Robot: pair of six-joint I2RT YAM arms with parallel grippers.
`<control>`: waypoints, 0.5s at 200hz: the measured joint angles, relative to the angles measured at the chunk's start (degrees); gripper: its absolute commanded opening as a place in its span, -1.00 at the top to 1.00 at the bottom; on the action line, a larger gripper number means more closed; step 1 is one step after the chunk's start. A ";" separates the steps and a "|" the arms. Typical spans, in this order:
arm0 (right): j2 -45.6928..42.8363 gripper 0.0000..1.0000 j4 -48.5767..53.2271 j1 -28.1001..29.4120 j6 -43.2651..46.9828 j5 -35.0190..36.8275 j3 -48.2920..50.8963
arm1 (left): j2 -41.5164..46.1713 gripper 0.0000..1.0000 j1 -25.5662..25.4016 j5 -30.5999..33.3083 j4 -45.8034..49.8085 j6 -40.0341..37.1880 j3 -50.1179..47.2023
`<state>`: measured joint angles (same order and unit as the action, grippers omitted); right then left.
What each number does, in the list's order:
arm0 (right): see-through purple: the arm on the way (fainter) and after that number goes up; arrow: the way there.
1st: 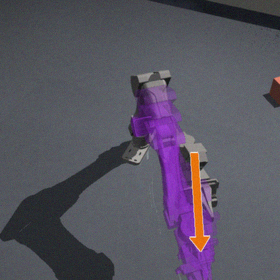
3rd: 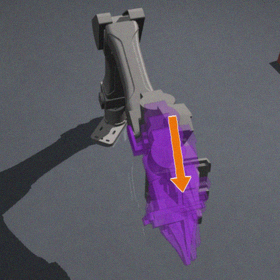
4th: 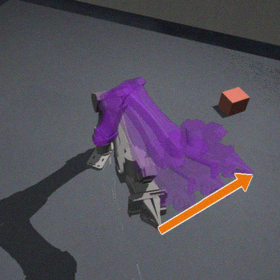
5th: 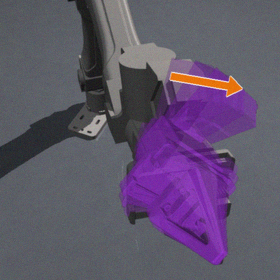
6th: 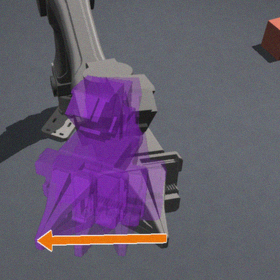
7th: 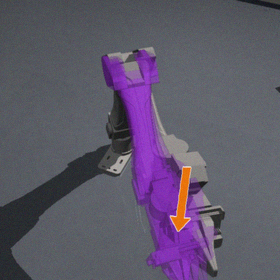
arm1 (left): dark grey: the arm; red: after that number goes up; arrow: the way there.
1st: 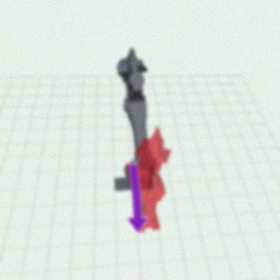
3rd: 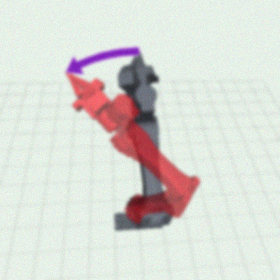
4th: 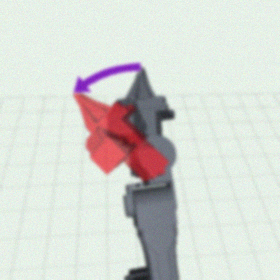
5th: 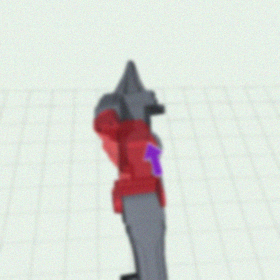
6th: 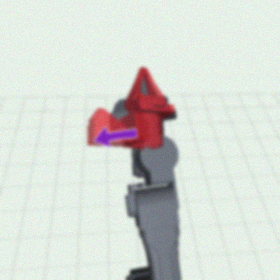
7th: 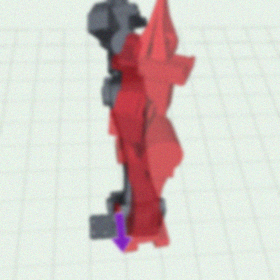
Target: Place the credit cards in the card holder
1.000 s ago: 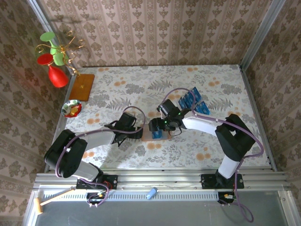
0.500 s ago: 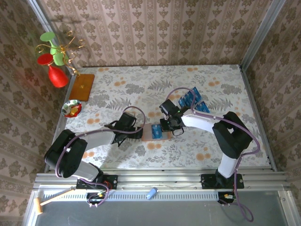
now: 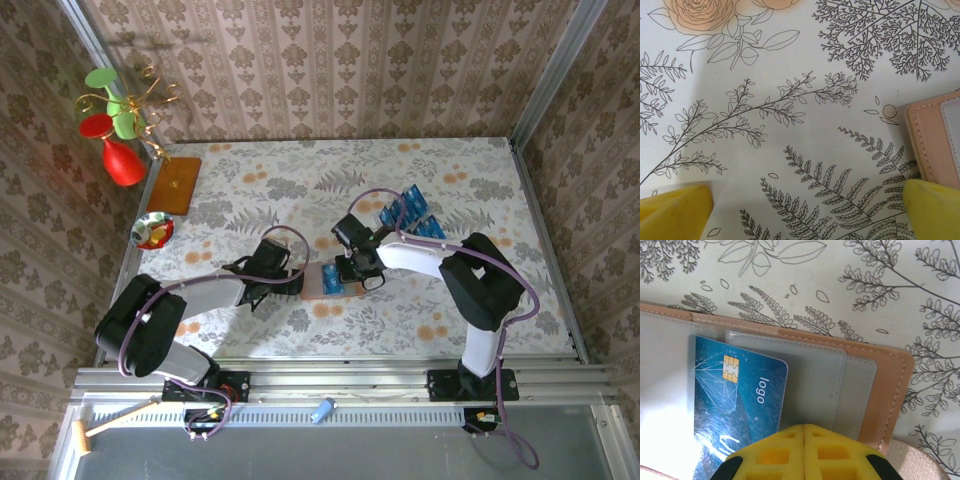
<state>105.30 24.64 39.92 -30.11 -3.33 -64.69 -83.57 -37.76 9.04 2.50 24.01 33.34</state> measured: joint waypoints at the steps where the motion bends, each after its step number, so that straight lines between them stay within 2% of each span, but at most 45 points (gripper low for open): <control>1: 0.00 0.83 0.00 0.02 0.00 0.00 -0.04 | 0.00 -1.00 0.00 0.00 0.00 0.00 0.00; 100: 1.88 0.83 0.04 1.92 0.00 -0.02 -2.16 | -0.07 -1.00 0.04 0.00 -0.15 0.00 0.00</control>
<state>107.18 24.69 41.85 -30.11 -3.36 -66.85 -83.64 -37.71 9.04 2.35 24.01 33.34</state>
